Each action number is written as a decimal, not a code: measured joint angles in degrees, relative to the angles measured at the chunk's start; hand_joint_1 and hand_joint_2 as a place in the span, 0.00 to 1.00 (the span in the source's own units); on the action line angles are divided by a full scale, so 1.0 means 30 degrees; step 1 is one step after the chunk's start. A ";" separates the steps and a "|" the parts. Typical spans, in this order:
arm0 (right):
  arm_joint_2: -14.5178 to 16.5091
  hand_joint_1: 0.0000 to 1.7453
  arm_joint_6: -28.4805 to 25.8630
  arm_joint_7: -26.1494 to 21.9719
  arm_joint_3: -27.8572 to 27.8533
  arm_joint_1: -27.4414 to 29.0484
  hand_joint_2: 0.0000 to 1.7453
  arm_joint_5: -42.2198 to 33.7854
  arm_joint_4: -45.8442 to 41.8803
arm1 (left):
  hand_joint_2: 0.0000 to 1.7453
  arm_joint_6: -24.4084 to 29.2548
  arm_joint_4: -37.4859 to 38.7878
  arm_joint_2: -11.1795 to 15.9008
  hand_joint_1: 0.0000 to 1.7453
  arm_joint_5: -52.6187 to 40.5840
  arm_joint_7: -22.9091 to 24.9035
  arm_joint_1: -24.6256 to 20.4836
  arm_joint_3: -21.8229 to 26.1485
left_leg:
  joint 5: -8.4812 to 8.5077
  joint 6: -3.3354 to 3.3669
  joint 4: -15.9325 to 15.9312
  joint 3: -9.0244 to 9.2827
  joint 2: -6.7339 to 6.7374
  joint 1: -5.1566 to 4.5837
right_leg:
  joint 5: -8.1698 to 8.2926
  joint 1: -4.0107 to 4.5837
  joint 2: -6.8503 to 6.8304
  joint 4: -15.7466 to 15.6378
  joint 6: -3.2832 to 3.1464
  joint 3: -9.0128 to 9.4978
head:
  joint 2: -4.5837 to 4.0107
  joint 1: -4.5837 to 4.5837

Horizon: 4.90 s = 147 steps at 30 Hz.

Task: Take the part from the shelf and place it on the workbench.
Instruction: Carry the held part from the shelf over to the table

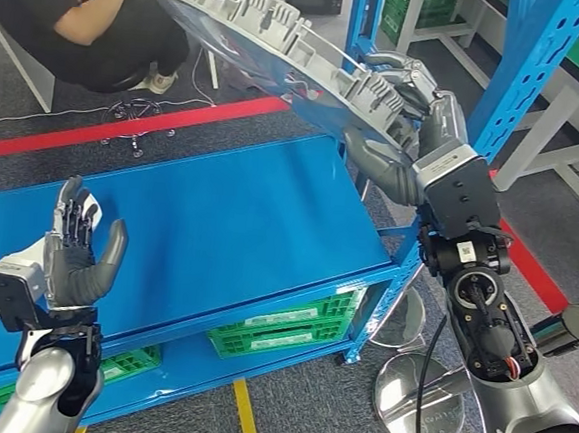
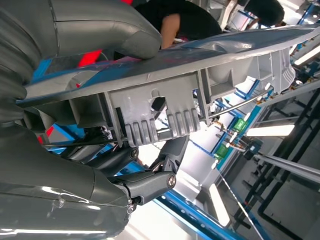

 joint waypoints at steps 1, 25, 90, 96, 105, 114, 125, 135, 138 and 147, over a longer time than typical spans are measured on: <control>0.0000 1.00 0.0002 -0.0006 0.0029 -0.0001 1.00 -0.0014 0.0000 | 1.00 0.0000 -0.0044 0.0018 0.00 -0.0027 0.0018 0.0002 0.0000 | -0.0011 0.0017 0.0015 -0.0007 -0.0001 -0.0009 | -0.0006 -0.0009 -0.0003 0.0000 0.0012 0.0000 | 0.0000 -0.0004; 0.0100 1.00 0.0395 -0.0472 0.0605 -0.0260 1.00 -0.0362 0.0069 | 1.00 0.0663 -0.1144 0.0350 0.00 -0.0406 0.0550 0.0649 0.0029 | -0.0458 -0.0777 0.0562 -0.0231 -0.1719 0.0544 | 0.0296 -0.0690 0.0426 0.1110 0.0512 -0.1244 | 0.0000 0.0397; 0.0987 1.00 0.2109 -0.0983 0.1792 0.0346 1.00 -0.2422 0.0175 | 1.00 0.0836 -0.1519 0.0177 0.00 -0.0613 0.0257 0.0546 0.0044 | -0.1598 -0.0376 0.4804 -0.3155 -0.0332 0.0029 | 0.0690 -0.0301 -0.0558 0.0463 -0.0241 -0.0905 | 0.0000 -0.0007; 0.1031 1.00 0.2373 -0.1117 0.1983 0.0330 1.00 -0.2840 0.0175 | 1.00 0.1031 -0.1559 0.0178 0.00 -0.0803 0.0323 0.0626 0.0075 | 0.0255 -0.0433 0.1670 -0.1593 0.1076 0.0165 | 0.0336 -0.0196 -0.2073 0.0502 0.0028 -0.0678 | 0.0000 -0.0190; 0.1042 1.00 0.2036 -0.0585 0.2145 0.0588 1.00 -0.2788 -0.0029 | 1.00 0.0402 -0.1619 -0.0055 0.00 -0.0934 0.0299 0.0291 0.0095 | 0.0324 0.0584 0.0319 -0.0598 -0.0155 0.0034 | -0.2208 -0.0270 -0.0633 0.4899 0.0641 -0.2441 | 0.0000 0.0326; 0.1035 1.00 0.1703 -0.0268 0.2120 0.0891 1.00 -0.2788 -0.0246 | 1.00 0.0138 -0.1483 -0.0295 0.00 -0.0728 0.0226 0.0025 0.0088 | 0.0272 0.0240 0.0370 -0.0554 -0.2628 0.0090 | 0.0919 -0.0269 0.1444 0.0782 0.0192 -0.1499 | 0.0000 0.0703; 0.1029 1.00 0.1557 -0.0239 0.2158 0.0906 1.00 -0.2834 -0.0306 | 1.00 0.0277 -0.1191 -0.0273 0.00 -0.0441 -0.0007 -0.0271 0.0051 | -0.0450 -0.0609 0.3487 -0.2508 0.0461 0.0237 | 0.0822 -0.0325 -0.1578 0.0247 -0.0059 -0.0919 | 0.0000 -0.0075; 0.1027 1.00 0.1586 -0.0419 0.2167 0.0686 1.00 -0.3186 -0.0304 | 1.00 0.0665 -0.1173 -0.0273 0.00 -0.0200 -0.0024 -0.0402 0.0011 | 0.0364 0.0587 0.0184 -0.0460 -0.0051 0.0078 | -0.1658 -0.0314 -0.0828 0.3976 0.0739 -0.2027 | 0.0000 0.0334; 0.1031 1.00 0.1577 -0.0401 0.2182 0.0740 1.00 -0.3189 -0.0299 | 1.00 0.0658 -0.1169 -0.0302 0.00 -0.0160 -0.0020 -0.0339 -0.0015 | 0.0317 0.0657 0.0220 -0.0400 -0.0898 0.0003 | -0.1947 -0.0263 -0.0405 0.6438 0.0653 -0.3636 | 0.0000 0.0581; 0.1027 1.00 0.1577 -0.0393 0.2206 0.0627 1.00 -0.3189 -0.0297 | 1.00 0.0656 -0.1142 -0.0295 0.00 -0.0122 -0.0031 -0.0277 -0.0024 | 0.0271 -0.0003 0.0456 -0.0769 -0.2352 0.0068 | 0.1120 -0.0331 0.0580 0.0396 0.0096 -0.1266 | 0.0000 0.0767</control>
